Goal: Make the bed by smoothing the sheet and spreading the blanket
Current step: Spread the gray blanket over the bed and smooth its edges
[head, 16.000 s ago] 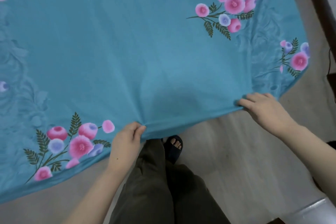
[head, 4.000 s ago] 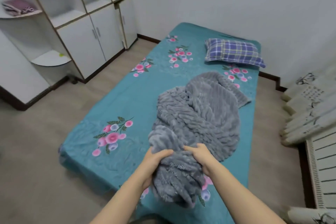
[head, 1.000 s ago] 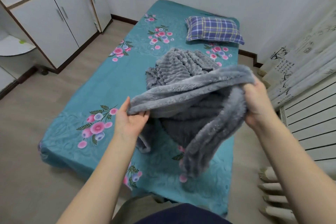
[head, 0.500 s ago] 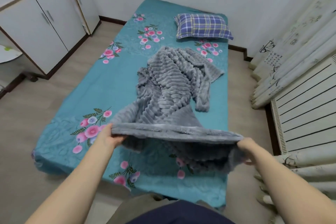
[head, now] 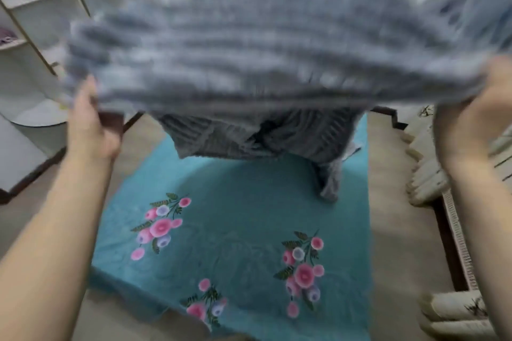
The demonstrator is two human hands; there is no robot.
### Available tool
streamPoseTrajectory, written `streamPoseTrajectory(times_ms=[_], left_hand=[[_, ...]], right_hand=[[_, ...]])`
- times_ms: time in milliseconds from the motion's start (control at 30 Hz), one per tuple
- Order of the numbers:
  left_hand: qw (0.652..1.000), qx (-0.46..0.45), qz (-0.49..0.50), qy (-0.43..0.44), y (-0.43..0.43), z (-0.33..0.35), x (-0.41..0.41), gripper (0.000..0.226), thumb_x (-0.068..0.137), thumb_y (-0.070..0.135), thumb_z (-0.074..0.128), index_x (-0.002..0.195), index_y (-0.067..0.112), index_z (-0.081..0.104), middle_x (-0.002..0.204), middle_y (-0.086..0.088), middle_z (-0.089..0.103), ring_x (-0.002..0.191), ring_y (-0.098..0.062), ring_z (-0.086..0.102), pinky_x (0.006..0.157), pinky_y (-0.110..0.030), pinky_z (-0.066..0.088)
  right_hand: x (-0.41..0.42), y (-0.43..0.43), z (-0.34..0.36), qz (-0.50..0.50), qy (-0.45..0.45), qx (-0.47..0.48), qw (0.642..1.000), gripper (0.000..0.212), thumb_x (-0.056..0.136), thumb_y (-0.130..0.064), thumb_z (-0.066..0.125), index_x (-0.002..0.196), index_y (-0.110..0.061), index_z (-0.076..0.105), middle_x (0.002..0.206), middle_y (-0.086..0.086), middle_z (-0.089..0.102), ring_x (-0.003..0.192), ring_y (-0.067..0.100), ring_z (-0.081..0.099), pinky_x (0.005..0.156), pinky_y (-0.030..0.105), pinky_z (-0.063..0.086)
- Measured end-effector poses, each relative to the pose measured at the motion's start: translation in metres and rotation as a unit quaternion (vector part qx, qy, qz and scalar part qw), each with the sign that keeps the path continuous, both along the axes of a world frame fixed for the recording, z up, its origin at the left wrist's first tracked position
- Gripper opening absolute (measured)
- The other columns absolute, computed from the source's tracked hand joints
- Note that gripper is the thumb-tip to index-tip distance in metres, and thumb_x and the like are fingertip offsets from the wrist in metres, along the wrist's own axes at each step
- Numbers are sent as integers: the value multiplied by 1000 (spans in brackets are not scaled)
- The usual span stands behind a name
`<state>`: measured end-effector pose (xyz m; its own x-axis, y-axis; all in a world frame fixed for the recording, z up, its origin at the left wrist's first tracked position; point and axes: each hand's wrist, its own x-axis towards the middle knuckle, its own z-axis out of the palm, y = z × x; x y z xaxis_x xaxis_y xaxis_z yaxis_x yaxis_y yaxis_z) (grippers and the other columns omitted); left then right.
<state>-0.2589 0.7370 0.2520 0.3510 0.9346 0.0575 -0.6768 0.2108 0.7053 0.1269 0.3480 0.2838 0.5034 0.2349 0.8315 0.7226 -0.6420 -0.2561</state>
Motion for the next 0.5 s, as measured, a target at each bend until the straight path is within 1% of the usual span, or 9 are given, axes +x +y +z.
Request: streamPoseTrajectory(times_ms=[33, 67, 100, 133, 167, 233, 367, 433, 500], left_hand=[[994, -29, 29, 100, -14, -25, -11, 40, 97, 24, 50, 133, 8, 53, 115, -4, 70, 93, -12, 69, 85, -23, 54], [982, -79, 35, 166, -25, -55, -28, 36, 97, 23, 51, 130, 10, 55, 97, 2, 76, 79, -6, 70, 72, -19, 56], [958, -138, 37, 247, -44, -92, -43, 32, 98, 22, 51, 128, 11, 56, 81, 5, 76, 69, -4, 70, 63, -17, 57], [944, -182, 19, 276, -66, -124, -64, 29, 98, 22, 50, 124, 13, 56, 73, 7, 75, 64, -3, 70, 58, -17, 57], [933, -218, 5, 285, -84, -156, -80, 25, 99, 24, 47, 120, 14, 56, 69, 7, 74, 60, -2, 69, 55, -17, 56], [916, -298, 15, 267, -110, -196, -98, 20, 102, 24, 41, 110, 15, 56, 64, 8, 72, 56, -1, 67, 52, -15, 55], [887, -377, 79, 255, -135, -248, -126, 16, 103, 20, 40, 110, 19, 54, 61, 10, 71, 59, -2, 67, 55, -19, 57], [878, -398, 94, 247, -132, -259, -131, 15, 102, 16, 42, 112, 19, 53, 56, 9, 69, 52, -3, 66, 50, -21, 56], [875, -410, 95, 239, -118, -255, -129, 25, 101, 6, 40, 122, 16, 49, 62, 6, 71, 56, -5, 67, 53, -21, 56]], right_hand=[[-15, -6, -27, -11, 31, -124, 992, 14, 86, -25, 55, 99, -19, 54, 88, 12, 64, 81, 33, 61, 70, 46, 49], [-32, -12, -57, -30, 90, -273, 957, 21, 81, -19, 58, 102, -18, 55, 89, 15, 66, 81, 35, 64, 70, 43, 52], [-56, -24, -91, -36, 193, -400, 895, 28, 81, -18, 58, 109, -18, 57, 95, 16, 68, 86, 35, 66, 73, 42, 54], [-80, -37, -131, -27, 308, -475, 824, 33, 85, -21, 56, 118, -20, 56, 106, 14, 68, 95, 33, 66, 77, 39, 55], [-103, -53, -163, -31, 359, -519, 775, 36, 88, -26, 52, 123, -24, 53, 115, 10, 66, 102, 29, 65, 80, 35, 54], [-126, -78, -203, -35, 404, -545, 734, 33, 89, -29, 48, 121, -31, 54, 120, 3, 64, 105, 23, 64, 81, 31, 52], [-147, -88, -241, -28, 504, -565, 652, 26, 87, -23, 43, 100, -28, 65, 104, -5, 66, 95, 16, 62, 79, 32, 54], [-150, -87, -252, -42, 477, -586, 654, 31, 88, -23, 41, 104, -33, 65, 116, -9, 60, 111, 17, 53, 94, 36, 45], [-150, -81, -251, -48, 454, -588, 668, 39, 89, -23, 40, 119, -40, 58, 128, -12, 55, 127, 16, 43, 106, 40, 30]])
